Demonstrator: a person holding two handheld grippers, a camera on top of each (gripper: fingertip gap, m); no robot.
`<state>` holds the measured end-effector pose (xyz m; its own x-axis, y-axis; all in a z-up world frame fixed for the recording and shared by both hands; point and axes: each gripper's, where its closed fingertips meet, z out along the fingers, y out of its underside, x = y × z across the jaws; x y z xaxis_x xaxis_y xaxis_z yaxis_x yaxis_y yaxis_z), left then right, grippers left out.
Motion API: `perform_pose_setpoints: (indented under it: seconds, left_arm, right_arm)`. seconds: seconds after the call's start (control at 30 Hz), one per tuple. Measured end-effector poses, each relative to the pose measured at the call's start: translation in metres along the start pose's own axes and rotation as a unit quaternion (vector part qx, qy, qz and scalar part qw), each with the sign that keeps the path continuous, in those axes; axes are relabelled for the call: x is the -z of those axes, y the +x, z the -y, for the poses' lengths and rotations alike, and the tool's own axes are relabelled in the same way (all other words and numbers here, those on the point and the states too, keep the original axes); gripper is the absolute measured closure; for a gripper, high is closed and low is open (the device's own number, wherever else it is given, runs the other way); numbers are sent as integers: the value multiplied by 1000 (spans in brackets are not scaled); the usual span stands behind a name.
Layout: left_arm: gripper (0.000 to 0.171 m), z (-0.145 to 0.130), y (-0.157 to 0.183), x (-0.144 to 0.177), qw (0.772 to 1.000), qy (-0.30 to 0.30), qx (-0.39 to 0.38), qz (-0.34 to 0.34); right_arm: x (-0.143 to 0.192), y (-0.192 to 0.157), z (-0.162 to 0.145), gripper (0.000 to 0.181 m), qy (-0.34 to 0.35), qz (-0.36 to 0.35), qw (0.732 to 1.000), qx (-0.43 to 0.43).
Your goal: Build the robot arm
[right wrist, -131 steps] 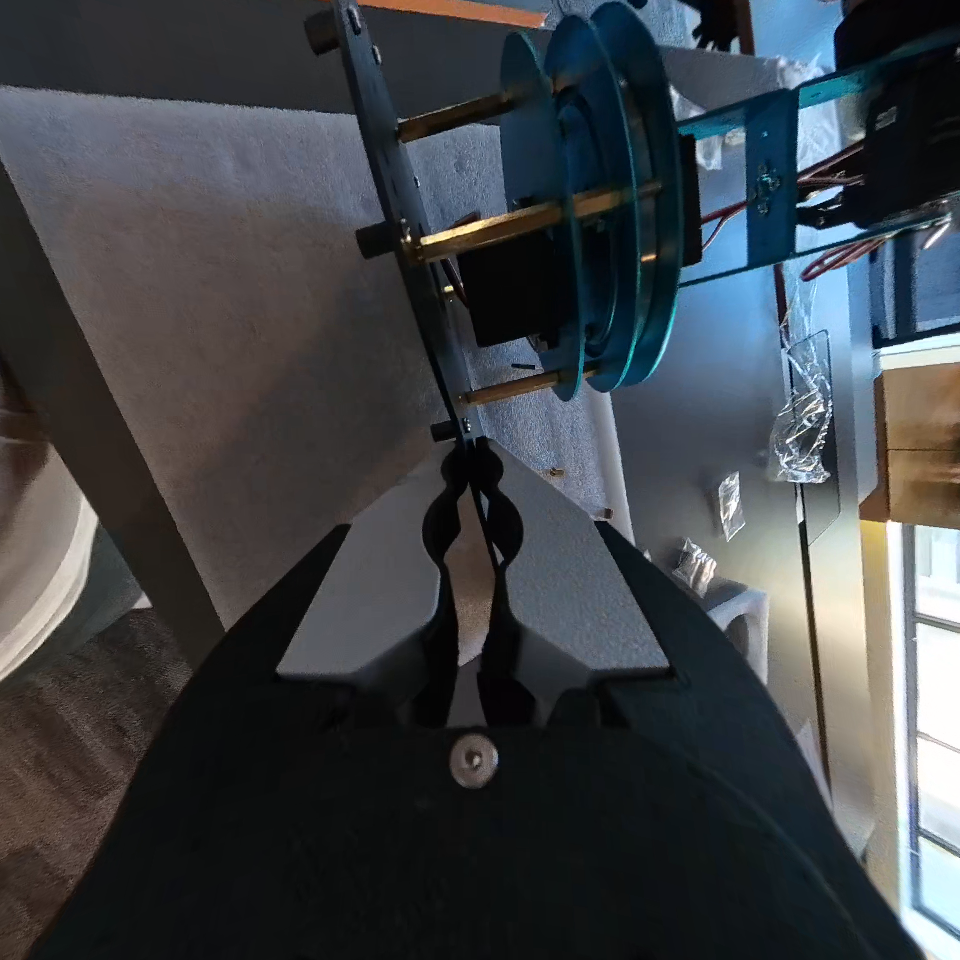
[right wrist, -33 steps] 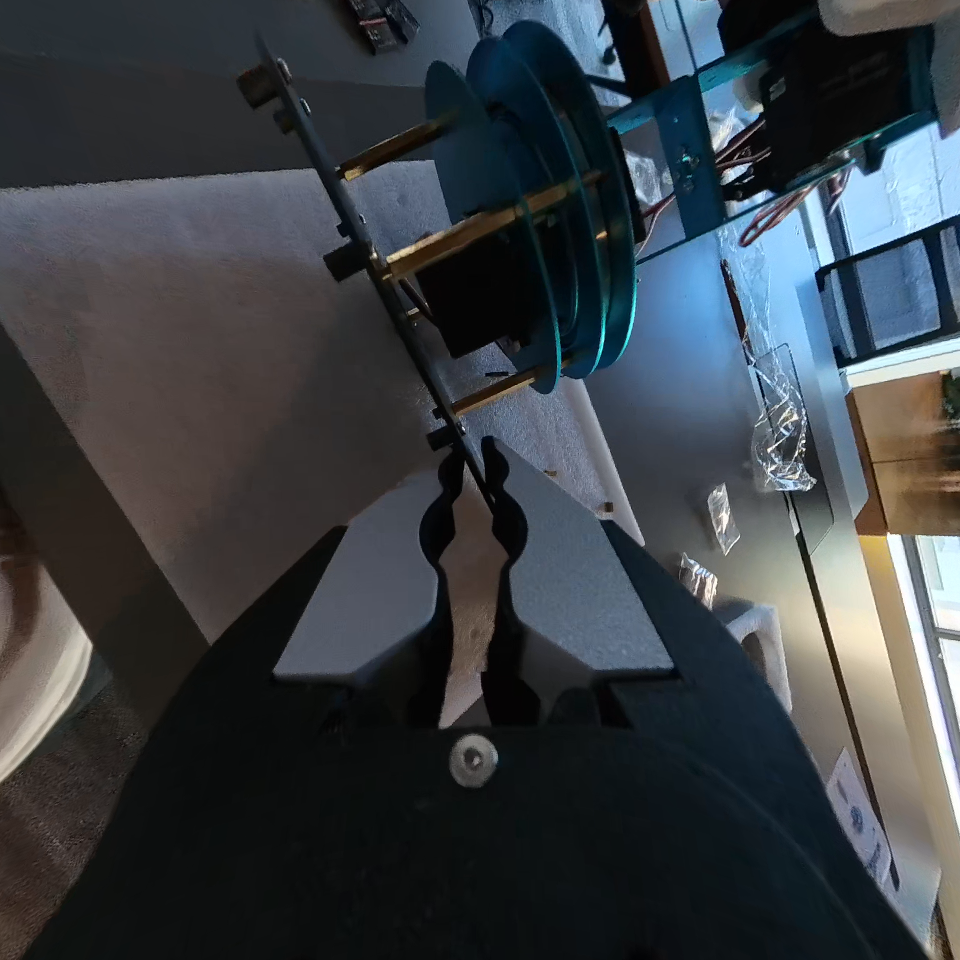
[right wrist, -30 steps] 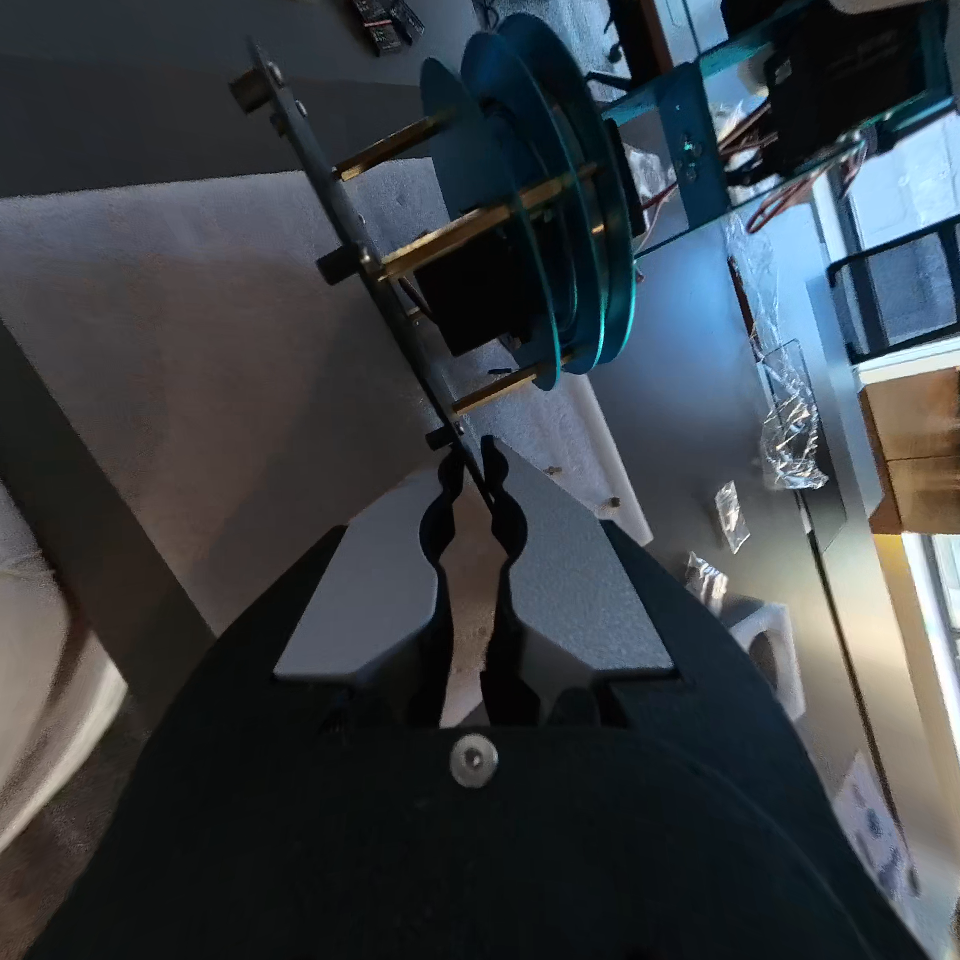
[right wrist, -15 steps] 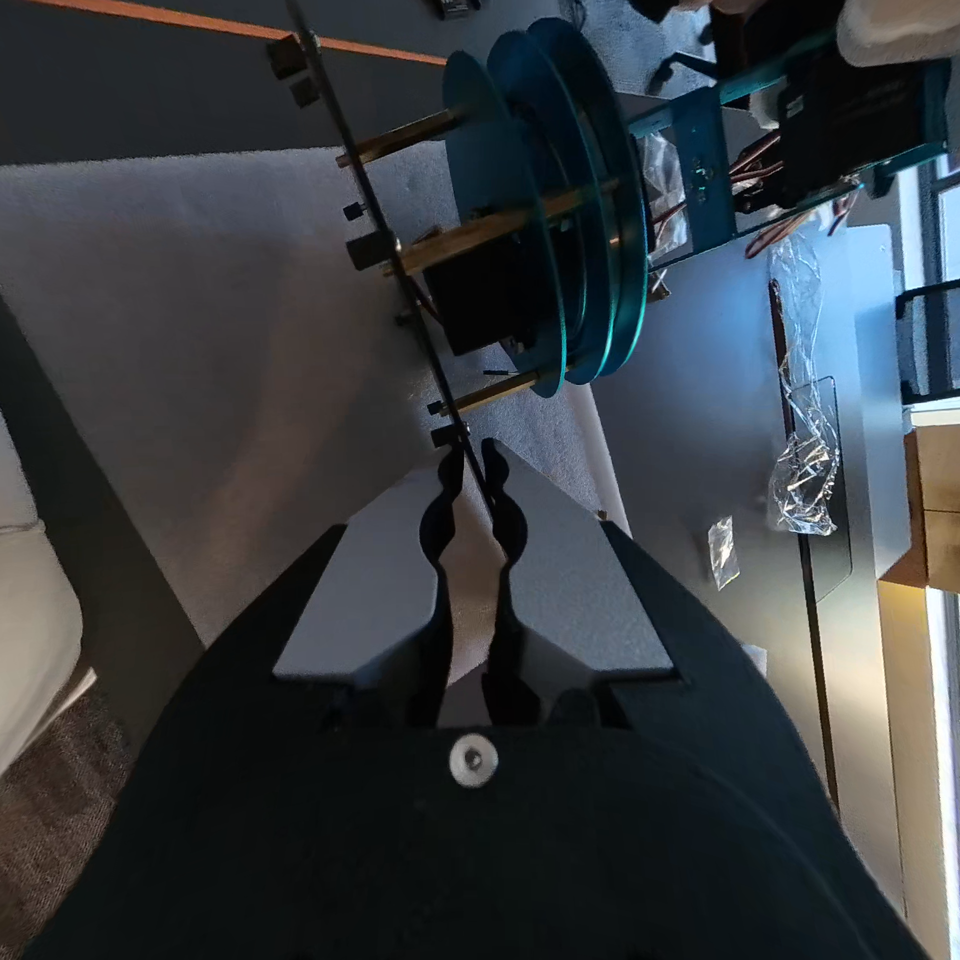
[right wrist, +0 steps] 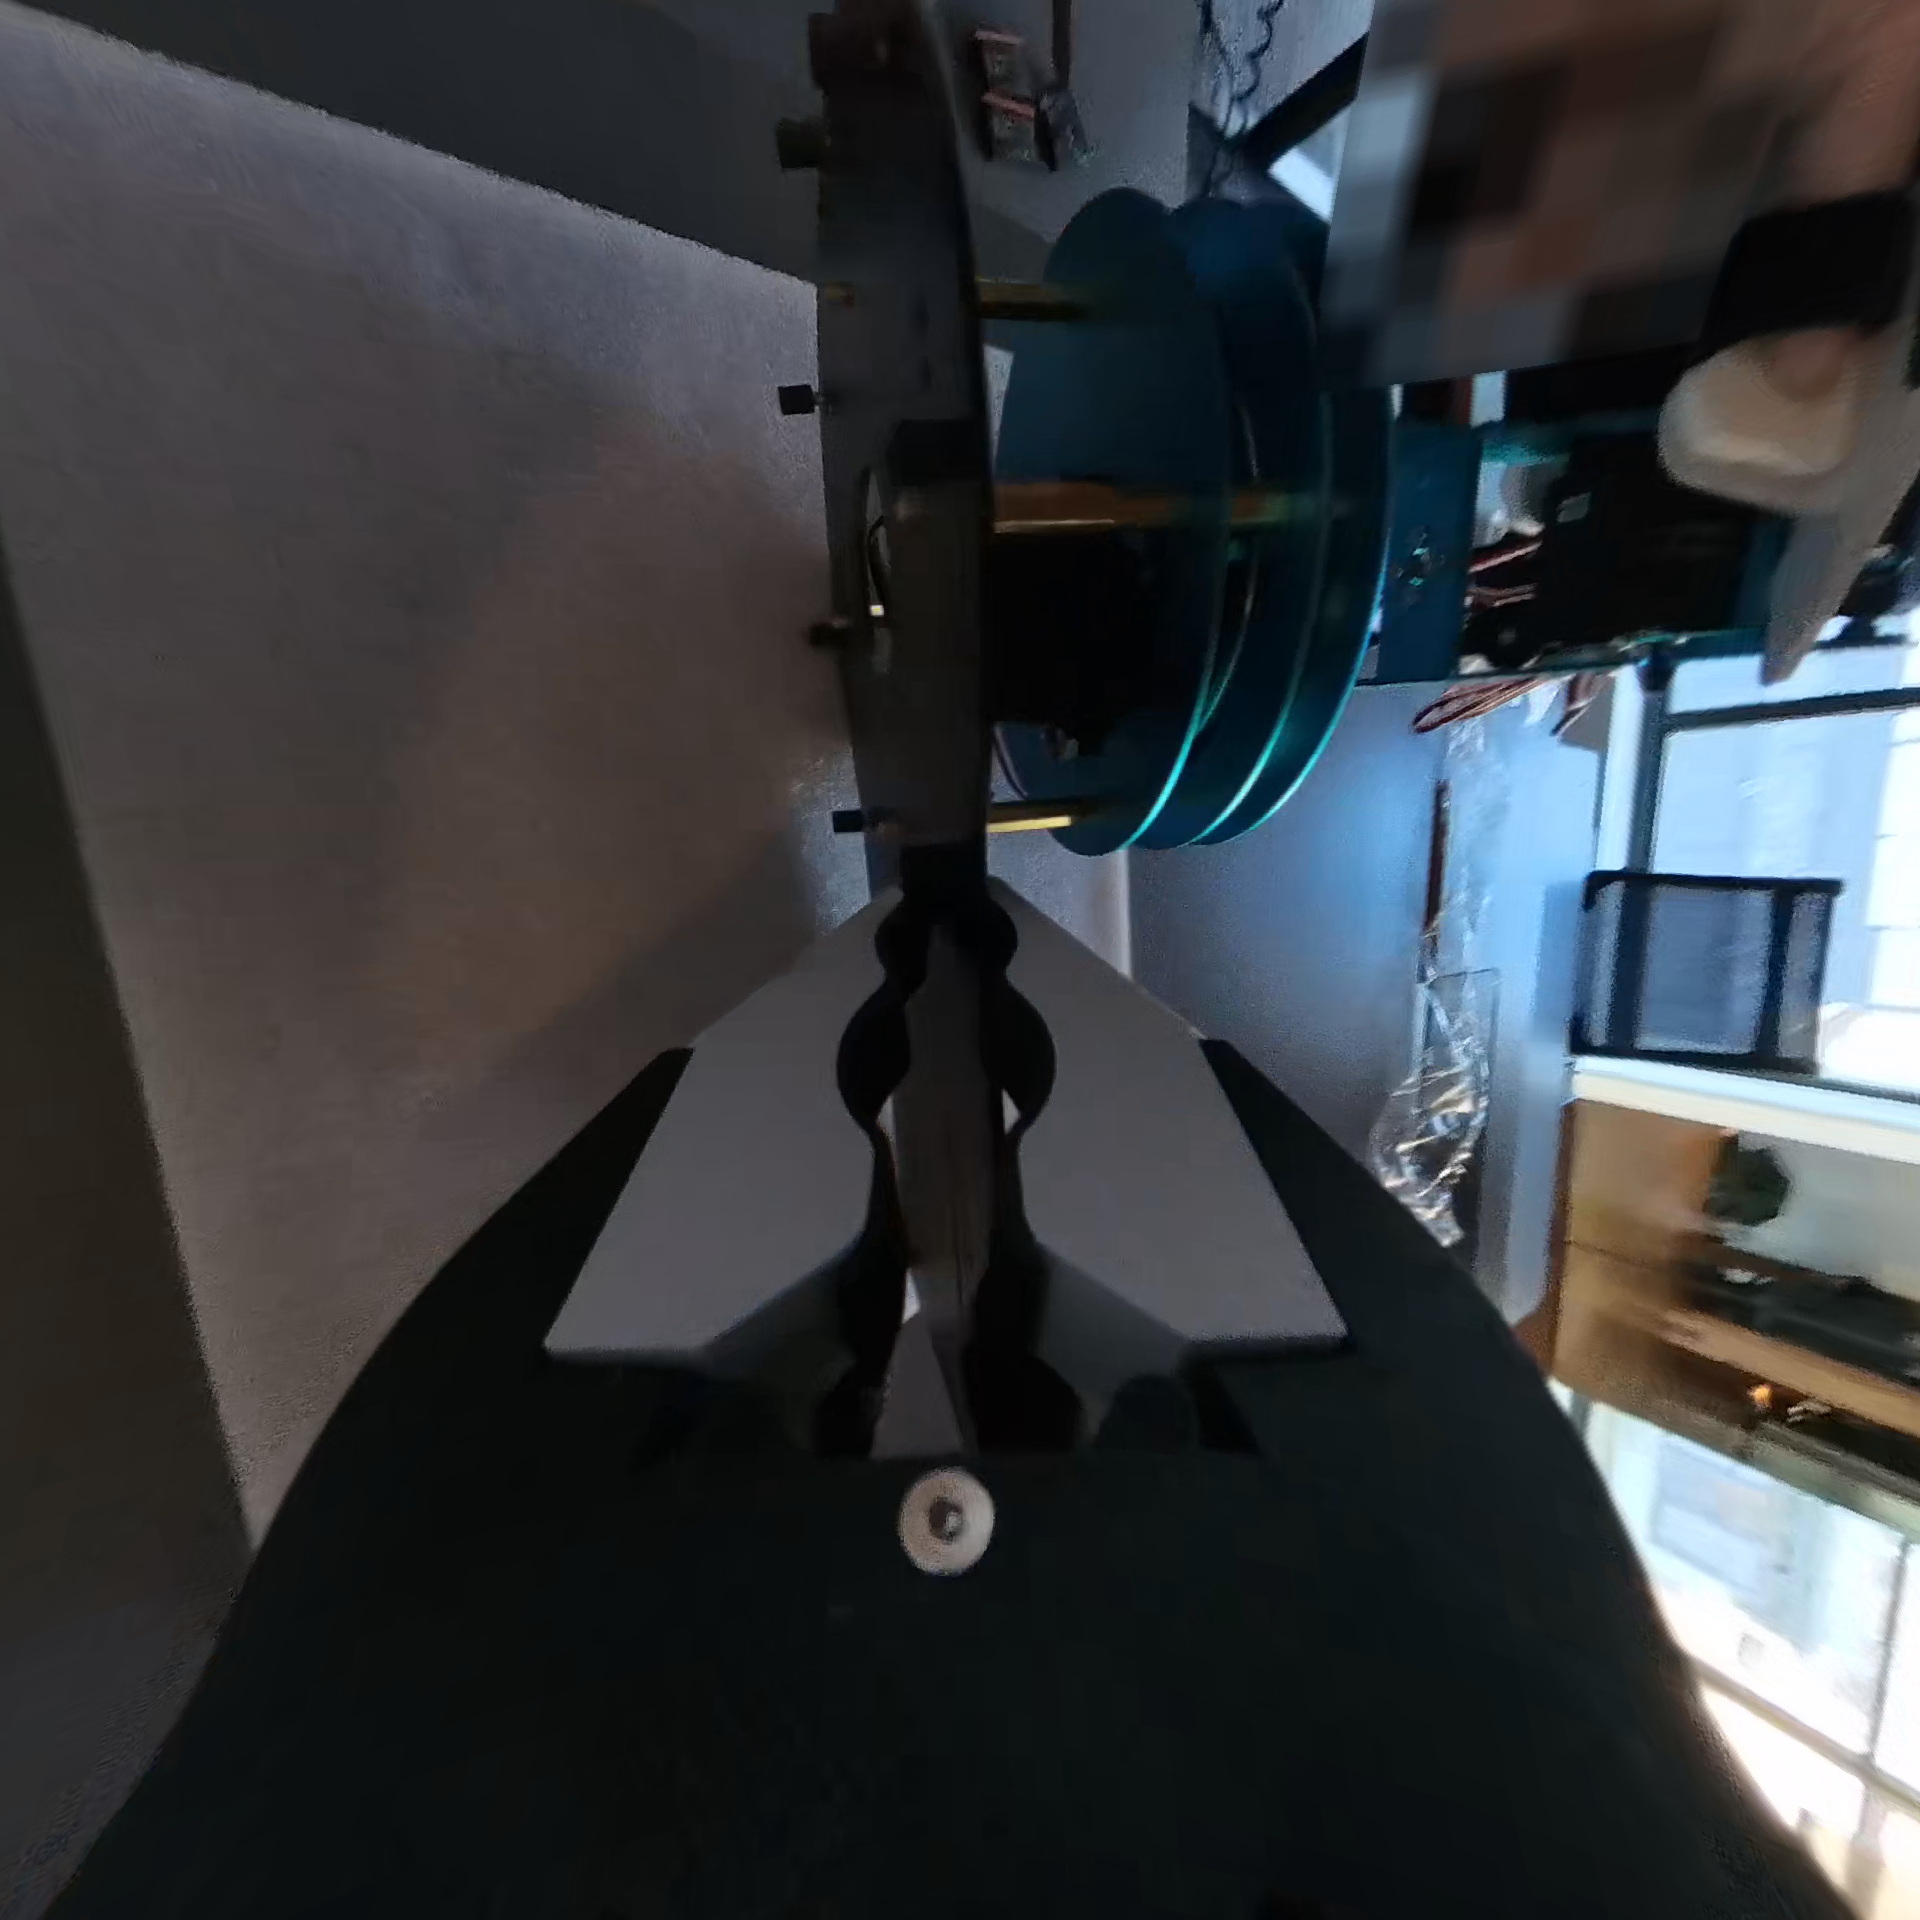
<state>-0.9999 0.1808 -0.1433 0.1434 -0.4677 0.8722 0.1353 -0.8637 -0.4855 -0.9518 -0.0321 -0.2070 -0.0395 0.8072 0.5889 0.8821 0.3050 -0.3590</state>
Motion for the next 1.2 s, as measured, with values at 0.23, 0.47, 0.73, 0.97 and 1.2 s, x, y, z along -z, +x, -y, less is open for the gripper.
perform_pose_setpoints:
  seconds: [0.23,0.47,0.73,0.97,1.2]
  left_arm:
    - [147,-2,-1,-4,1000,-7,-1,1]
    - [147,-3,1,-9,1000,-12,-2,6]
    - [147,1,9,4,1000,16,-9,0]
    - [147,2,11,8,999,30,-14,4]
    - [147,3,14,9,999,47,-10,24]
  right_arm:
    - [-27,-13,-11,179,-38,67,997,-12]
    - [-31,-14,-15,181,-47,65,996,-38]
    - [-32,-13,-13,180,-43,94,993,-62]
    - [-32,-13,-14,180,-40,102,992,-65]
    - [-32,-12,-15,180,-47,100,991,-75]
